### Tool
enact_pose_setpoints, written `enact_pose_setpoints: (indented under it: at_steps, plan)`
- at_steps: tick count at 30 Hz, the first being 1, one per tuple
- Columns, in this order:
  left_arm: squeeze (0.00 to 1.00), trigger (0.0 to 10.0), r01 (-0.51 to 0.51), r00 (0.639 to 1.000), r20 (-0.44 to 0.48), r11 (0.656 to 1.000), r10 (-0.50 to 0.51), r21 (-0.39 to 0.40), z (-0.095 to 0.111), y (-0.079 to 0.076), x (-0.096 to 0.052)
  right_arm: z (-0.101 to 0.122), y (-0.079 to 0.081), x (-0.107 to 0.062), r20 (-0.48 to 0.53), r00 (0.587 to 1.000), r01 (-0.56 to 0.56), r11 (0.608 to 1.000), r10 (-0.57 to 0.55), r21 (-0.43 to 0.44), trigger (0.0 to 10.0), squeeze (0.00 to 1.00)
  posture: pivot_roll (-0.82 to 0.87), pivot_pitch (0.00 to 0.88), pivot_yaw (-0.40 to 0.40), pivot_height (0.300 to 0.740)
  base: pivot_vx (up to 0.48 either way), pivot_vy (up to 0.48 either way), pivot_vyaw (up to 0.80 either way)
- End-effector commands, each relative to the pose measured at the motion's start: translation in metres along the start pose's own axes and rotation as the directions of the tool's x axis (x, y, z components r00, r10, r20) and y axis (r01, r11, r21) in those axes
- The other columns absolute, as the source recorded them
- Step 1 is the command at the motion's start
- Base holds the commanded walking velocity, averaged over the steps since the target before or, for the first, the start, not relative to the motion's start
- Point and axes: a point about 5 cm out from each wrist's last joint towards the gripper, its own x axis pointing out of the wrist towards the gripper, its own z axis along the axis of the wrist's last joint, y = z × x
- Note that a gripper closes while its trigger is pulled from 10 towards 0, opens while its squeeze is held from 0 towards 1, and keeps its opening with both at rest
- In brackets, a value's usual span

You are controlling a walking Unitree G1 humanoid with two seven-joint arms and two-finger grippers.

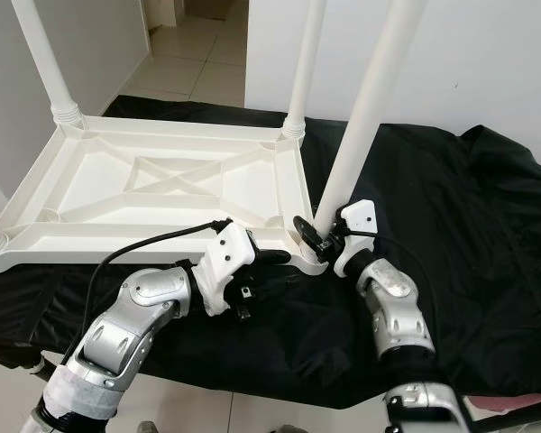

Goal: Building children table

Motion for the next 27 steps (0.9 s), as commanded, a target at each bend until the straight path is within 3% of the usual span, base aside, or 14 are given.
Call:
enact_pose_setpoints:
  at_steps: [1,3,5,7,8,9,10,12,15,21,22,23,27]
  plan:
    - [0.0,10.0,-0.03,1.0,0.002,1.0,0.03,0.0,0.002,-0.002,0.001,-0.006,0.002,-0.001,-0.049,0.991,0.127,0.991,-0.125,0.043,10.0,0.0,-0.03,0.0,-0.056,0.74,0.0,0.0,0.0]
    - [0.0,10.0,-0.031,1.0,0.001,1.0,0.031,0.0,0.001,-0.002,0.001,-0.009,0.007,-0.002,-0.068,0.956,0.292,0.954,-0.287,0.076,10.0,0.0,-0.03,0.0,-0.059,0.74,0.0,0.0,0.0]
    - [0.0,10.0,-0.031,1.0,0.001,1.0,0.031,0.0,0.001,-0.002,0.001,-0.009,0.007,-0.002,-0.068,0.956,0.292,0.954,-0.287,0.076,10.0,0.0,-0.03,0.0,-0.059,0.74,0.0,0.0,0.0]
    - [0.0,10.0,-0.031,1.0,-0.002,1.0,0.031,-0.001,0.0,-0.002,0.0,-0.013,0.014,-0.004,-0.091,0.892,0.449,0.89,-0.443,0.073,10.0,0.0,-0.03,0.0,-0.059,0.74,0.0,0.0,0.0]
    - [0.0,10.0,-0.031,1.0,-0.002,1.0,0.031,-0.001,0.0,-0.002,0.0,-0.013,0.014,-0.004,-0.091,0.892,0.449,0.89,-0.443,0.073,10.0,0.0,-0.03,0.0,-0.059,0.74,0.0,0.0,0.0]
    - [0.0,10.0,-0.031,1.0,-0.002,1.0,0.031,-0.001,0.0,-0.002,0.0,-0.016,0.021,-0.004,-0.116,0.824,0.565,0.82,-0.555,0.091,10.0,0.0,-0.03,0.0,-0.068,0.74,0.0,0.0,0.0]
    - [0.0,10.0,-0.031,1.0,-0.002,1.0,0.031,-0.002,0.0,-0.002,0.0,-0.016,0.026,-0.002,-0.125,0.799,0.6,0.793,-0.588,0.105,10.0,0.0,-0.02,0.0,-0.071,0.74,0.0,0.0,0.0]
    - [0.0,10.0,-0.032,0.999,-0.001,0.999,0.032,-0.002,0.0,-0.002,0.001,-0.015,0.033,0.002,-0.127,0.8,0.599,0.79,-0.586,0.129,10.0,0.0,-0.02,0.0,-0.071,0.74,0.0,0.0,0.0]
    - [0.0,10.0,-0.034,0.999,0.0,0.999,0.034,-0.004,0.0,-0.002,0.001,-0.006,0.039,0.008,-0.075,0.844,0.537,0.834,-0.532,0.127,10.0,0.0,-0.03,0.0,-0.071,0.74,0.0,0.0,0.0]
    - [0.0,10.0,-0.038,0.999,-0.003,0.999,0.038,-0.003,0.0,-0.001,0.001,-0.002,0.038,0.006,-0.055,0.842,0.54,0.833,-0.537,0.12,10.0,0.0,-0.02,0.0,-0.076,0.74,0.0,0.0,0.0]
    - [0.0,10.0,-0.041,0.999,-0.003,0.999,0.041,-0.004,0.0,-0.002,0.0,0.0,0.04,0.005,-0.045,0.85,0.526,0.838,-0.525,0.145,10.0,0.78,-0.02,0.0,-0.075,0.74,0.0,0.0,0.0]
    - [0.0,10.0,-0.043,0.999,-0.004,0.999,0.043,-0.005,-0.001,-0.002,0.0,0.003,0.041,0.004,-0.024,0.854,0.517,0.842,-0.52,0.151,10.0,1.0,-0.02,0.0,-0.075,0.74,0.0,0.0,0.0]
    - [0.0,10.0,-0.045,0.999,-0.005,0.999,0.045,-0.005,-0.001,-0.002,0.0,0.009,0.042,0.001,0.024,0.847,0.523,0.841,-0.531,0.139,10.0,1.0,-0.01,0.0,-0.075,0.74,0.0,0.0,0.0]
